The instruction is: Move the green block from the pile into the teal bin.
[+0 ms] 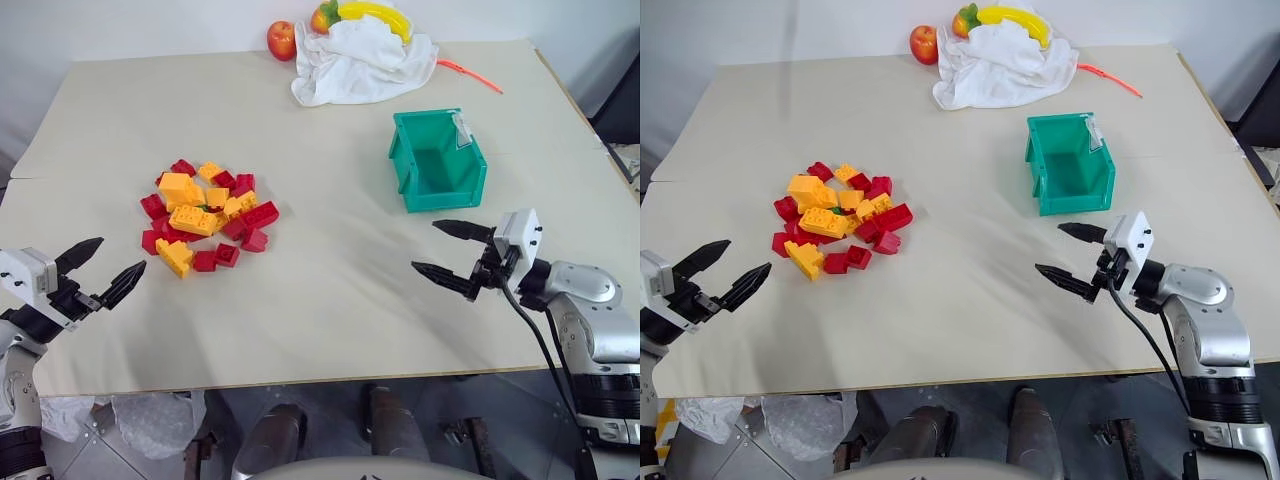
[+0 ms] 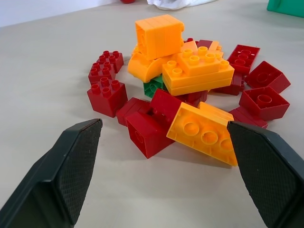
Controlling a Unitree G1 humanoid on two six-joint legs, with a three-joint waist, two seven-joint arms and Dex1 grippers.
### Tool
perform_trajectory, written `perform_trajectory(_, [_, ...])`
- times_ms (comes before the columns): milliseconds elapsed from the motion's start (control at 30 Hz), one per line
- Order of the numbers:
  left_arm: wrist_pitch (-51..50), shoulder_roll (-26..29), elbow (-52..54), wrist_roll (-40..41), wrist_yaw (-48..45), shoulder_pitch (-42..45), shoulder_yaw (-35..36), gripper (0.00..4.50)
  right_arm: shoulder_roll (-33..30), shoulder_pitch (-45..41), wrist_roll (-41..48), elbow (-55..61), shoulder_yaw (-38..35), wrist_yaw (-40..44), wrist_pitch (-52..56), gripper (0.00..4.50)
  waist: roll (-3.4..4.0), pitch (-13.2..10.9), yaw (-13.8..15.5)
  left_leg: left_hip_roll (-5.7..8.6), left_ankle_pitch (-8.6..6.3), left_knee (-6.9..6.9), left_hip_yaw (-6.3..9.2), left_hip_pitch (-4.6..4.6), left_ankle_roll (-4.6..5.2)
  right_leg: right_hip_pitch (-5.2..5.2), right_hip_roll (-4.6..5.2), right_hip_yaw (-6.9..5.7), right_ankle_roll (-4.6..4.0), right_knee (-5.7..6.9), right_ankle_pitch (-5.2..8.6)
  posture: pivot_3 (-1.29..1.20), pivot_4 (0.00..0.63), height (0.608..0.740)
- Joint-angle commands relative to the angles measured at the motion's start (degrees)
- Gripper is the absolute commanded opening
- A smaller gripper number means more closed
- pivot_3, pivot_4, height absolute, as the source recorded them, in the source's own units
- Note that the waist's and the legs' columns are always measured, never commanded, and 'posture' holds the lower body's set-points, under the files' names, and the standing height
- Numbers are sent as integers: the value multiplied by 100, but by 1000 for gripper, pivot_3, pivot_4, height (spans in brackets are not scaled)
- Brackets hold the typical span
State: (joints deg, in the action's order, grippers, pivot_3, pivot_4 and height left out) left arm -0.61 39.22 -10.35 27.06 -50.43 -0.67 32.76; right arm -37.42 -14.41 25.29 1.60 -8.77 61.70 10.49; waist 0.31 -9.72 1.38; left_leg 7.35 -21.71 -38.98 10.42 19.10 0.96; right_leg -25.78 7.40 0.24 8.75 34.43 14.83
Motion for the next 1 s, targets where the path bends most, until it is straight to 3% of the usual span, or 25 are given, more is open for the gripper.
perform_trajectory(33, [-59, 153, 29, 26, 21, -11, 52, 4500, -29, -68, 99, 115, -34, 5, 4, 4451, 0, 0, 2, 0, 0, 0, 0, 0, 0, 0, 0, 0, 0, -1, 0, 0, 150, 740])
perform_trajectory(200, [-810, 167, 109, 300, 437, 97, 247, 4500, -17, -122, 119, 117, -28, 2, 47, 4451, 0, 0, -1, -1, 0, 0, -1, 0, 0, -2, -2, 3, 0, 1, 0, 0, 150, 740])
perform_trajectory(533, [-88, 423, -185, 14, 111, 205, 198, 4500, -85, -324, 565, 591, 94, 354, 498, 4451, 0, 0, -6, -3, -1, 0, -5, 2, -1, -7, -1, 5, -1, 2, -1, 0, 150, 740])
perform_trajectory(667, [279, 505, -554, -82, 165, 457, 248, 3626, -67, -500, 686, 762, 225, 499, 620, 4500, -1, -1, 2, -4, -1, -1, -7, 3, -2, -8, -2, 5, -3, 2, -2, 0, 150, 740])
perform_trajectory(1000, [99, 929, -2187, -541, 118, 2091, -589, 450, 36, -1187, 463, 696, 780, 541, 745, 4500, -2, -1, 5, 1, -1, -3, -9, 10, -1, -19, -1, 5, -2, 30, -4, 0, 150, 740])
